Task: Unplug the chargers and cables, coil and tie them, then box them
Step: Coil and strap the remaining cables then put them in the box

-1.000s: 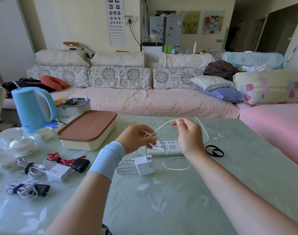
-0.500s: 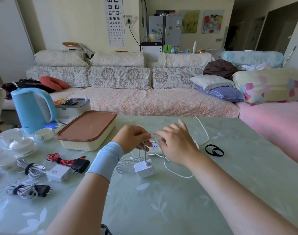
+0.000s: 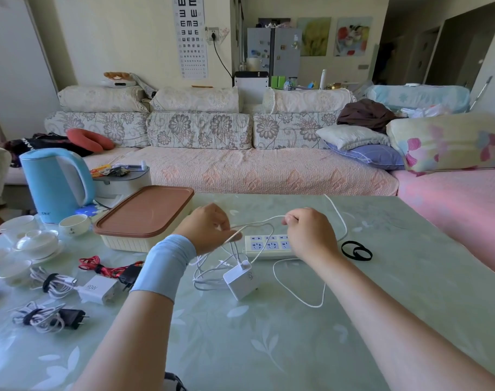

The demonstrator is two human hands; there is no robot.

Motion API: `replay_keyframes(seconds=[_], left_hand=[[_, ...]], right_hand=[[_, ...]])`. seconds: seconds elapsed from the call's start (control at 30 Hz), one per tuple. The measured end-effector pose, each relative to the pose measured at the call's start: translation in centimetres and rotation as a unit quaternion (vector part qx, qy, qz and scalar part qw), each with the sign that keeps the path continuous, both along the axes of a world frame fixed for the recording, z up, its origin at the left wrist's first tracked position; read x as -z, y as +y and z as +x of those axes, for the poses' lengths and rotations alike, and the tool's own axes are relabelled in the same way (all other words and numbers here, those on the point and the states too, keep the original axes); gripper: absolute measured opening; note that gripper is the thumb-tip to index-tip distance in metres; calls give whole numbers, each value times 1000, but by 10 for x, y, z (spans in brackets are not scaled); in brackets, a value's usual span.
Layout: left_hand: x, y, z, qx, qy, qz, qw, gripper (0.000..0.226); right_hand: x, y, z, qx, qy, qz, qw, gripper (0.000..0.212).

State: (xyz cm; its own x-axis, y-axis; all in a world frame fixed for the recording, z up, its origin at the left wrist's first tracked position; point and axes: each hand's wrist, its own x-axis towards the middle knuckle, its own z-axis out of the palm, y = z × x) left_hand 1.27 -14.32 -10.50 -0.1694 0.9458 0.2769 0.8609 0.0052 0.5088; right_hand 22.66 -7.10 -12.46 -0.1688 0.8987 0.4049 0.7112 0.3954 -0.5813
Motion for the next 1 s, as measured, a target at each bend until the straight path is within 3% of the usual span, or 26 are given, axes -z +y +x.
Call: replay_keyframes(seconds=[0.03, 0.1, 0.2, 0.3, 0.37, 0.43, 0.53, 0.6, 0.67, 0.73, 0.77, 0.8, 0.87, 0.93, 1.0], left_hand=[[-3, -3, -3, -19, 88, -29, 996, 30], [-5, -10, -10, -50, 173, -97, 979, 21], [-1, -14, -14, -107, 216, -154, 958, 37], [3, -10, -12, -170, 245, -122, 947, 43], [7, -4, -8, -162, 205, -63, 963, 41], [13, 3, -1, -108, 89, -6, 990, 44], [19, 7, 11, -36, -51, 14, 998, 56], [22, 9, 13, -23, -56, 20, 998, 41], [20, 8, 14, -18, -24, 40, 999, 9], [14, 8, 17, -5, -128, 93, 987, 30], [8, 7, 20, 5, -246, 127, 961, 33], [1, 7, 23, 16, -378, 156, 913, 33], [-11, 8, 24, 82, -627, 163, 758, 31], [-18, 7, 22, 137, -763, 129, 619, 31], [-20, 7, 19, 167, -830, 111, 520, 32]], right_hand=[[-2, 0, 2, 0, 21, 4, 1000, 26], [-5, 0, 6, -2, 61, 15, 998, 26], [-9, -3, 6, -8, 115, 42, 992, 23], [-11, -3, 3, -29, 162, 68, 984, 20], [-12, -4, 2, -48, 186, 86, 978, 19], [-13, -6, 1, -80, 223, 98, 966, 19], [-16, -12, 3, -132, 278, 119, 944, 19], [-18, -13, 5, -139, 299, 141, 934, 19], [-19, -13, 7, -122, 311, 155, 930, 20], [-19, -9, 7, -86, 295, 152, 940, 19], [-18, -6, 7, -69, 269, 134, 951, 19], [-17, -2, 7, -64, 232, 105, 965, 20], [-9, 3, 7, -65, 109, 44, 991, 34], [0, 1, 4, -40, -28, 31, 998, 61], [2, -7, 0, -21, -54, 139, 989, 71]])
